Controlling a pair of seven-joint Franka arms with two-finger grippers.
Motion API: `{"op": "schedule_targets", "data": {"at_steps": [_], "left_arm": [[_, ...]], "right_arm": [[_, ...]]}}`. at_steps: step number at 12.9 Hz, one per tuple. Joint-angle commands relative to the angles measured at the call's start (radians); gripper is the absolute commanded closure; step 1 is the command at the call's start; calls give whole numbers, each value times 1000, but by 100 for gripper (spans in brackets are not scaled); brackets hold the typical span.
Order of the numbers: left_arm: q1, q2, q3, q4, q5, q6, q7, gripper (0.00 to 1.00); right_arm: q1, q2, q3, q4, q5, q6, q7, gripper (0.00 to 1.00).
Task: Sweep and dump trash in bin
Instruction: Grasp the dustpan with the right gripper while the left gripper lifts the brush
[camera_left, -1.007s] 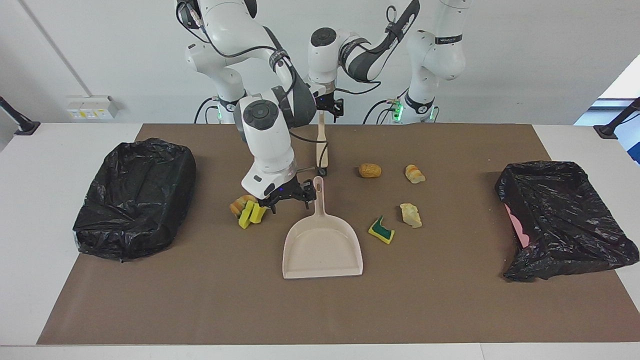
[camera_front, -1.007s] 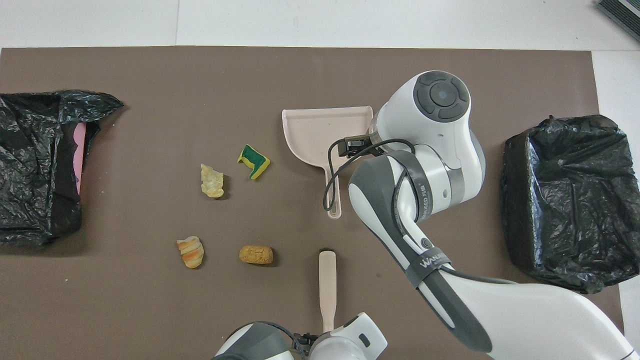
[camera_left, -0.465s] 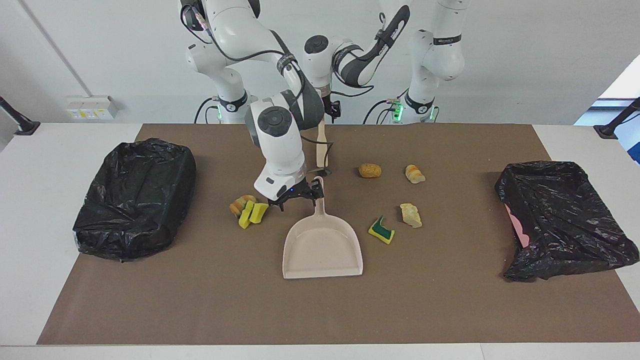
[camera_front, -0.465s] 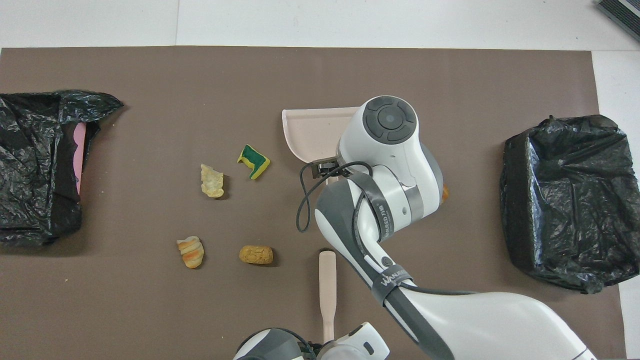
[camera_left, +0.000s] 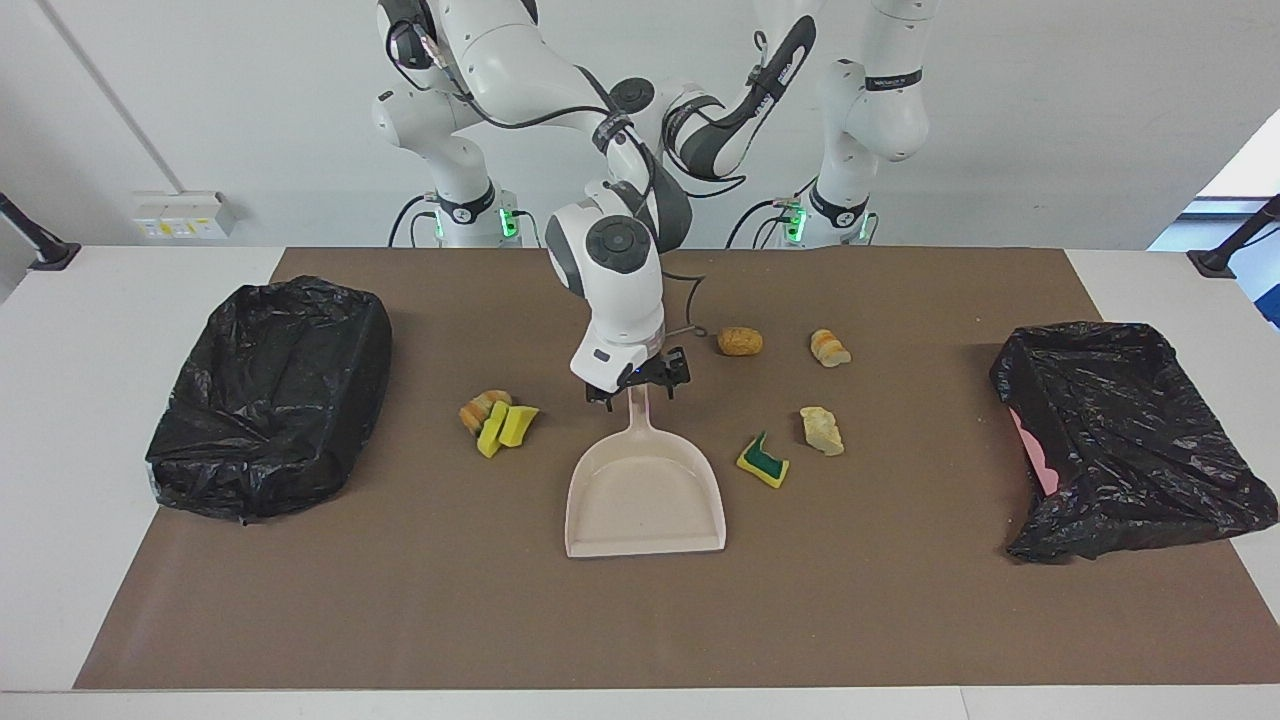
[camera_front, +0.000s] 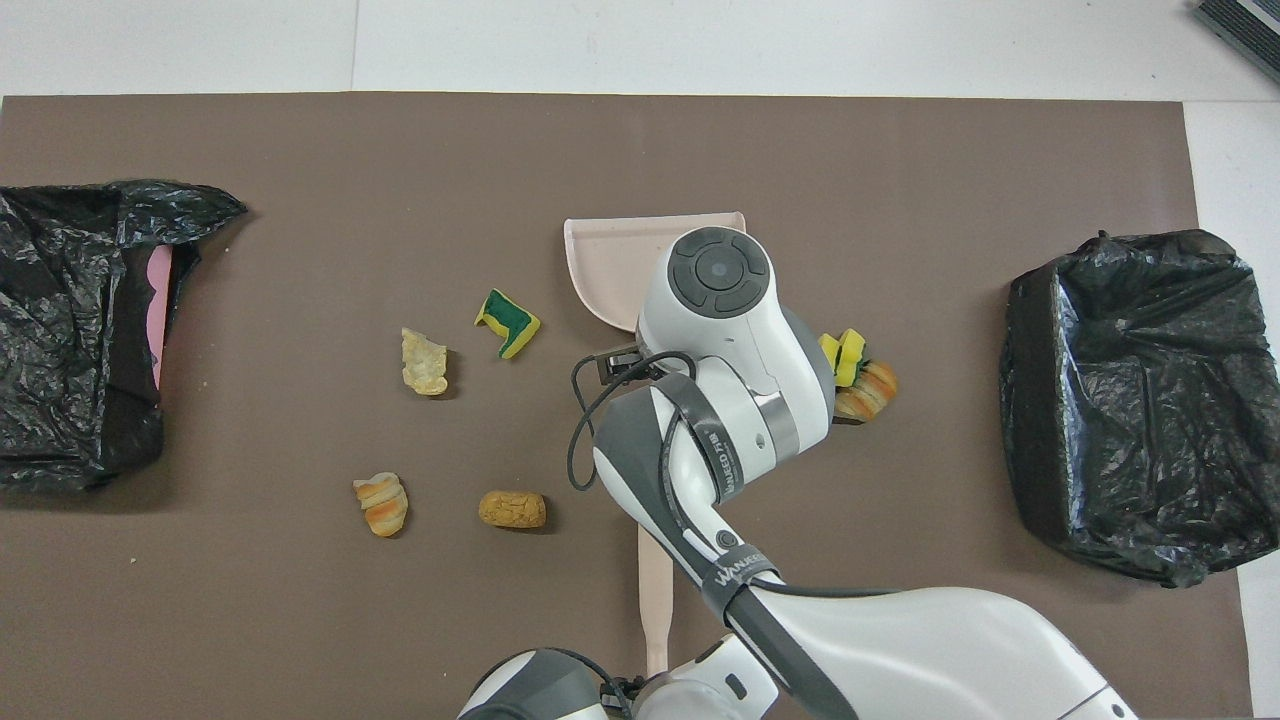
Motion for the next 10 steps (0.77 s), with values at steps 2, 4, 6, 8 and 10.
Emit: {"op": "schedule_targets", "data": {"at_steps": [2,4,6,8,10], "left_arm": [[3,-22,5,8,-2,-58,3,100],[5,-33,8,17,1,-115,3,100],[37,-79,8,33,3,-228,5,100],[52,-125,8,33,3,-327,2,100],[66,-151,11,40,13,-402,-6,100]], "right_arm": [[-9,-17,5,-30,-3,0,-32,59],[-13,-17,5,-30,-3,-16,-32,96],[-18,-17,4,-22,-13,-36,-37,100],[-42,-17,5,-5,-21,-73,-95,100],[-67,-26,4,-5,7,-87,-359,100]]}}
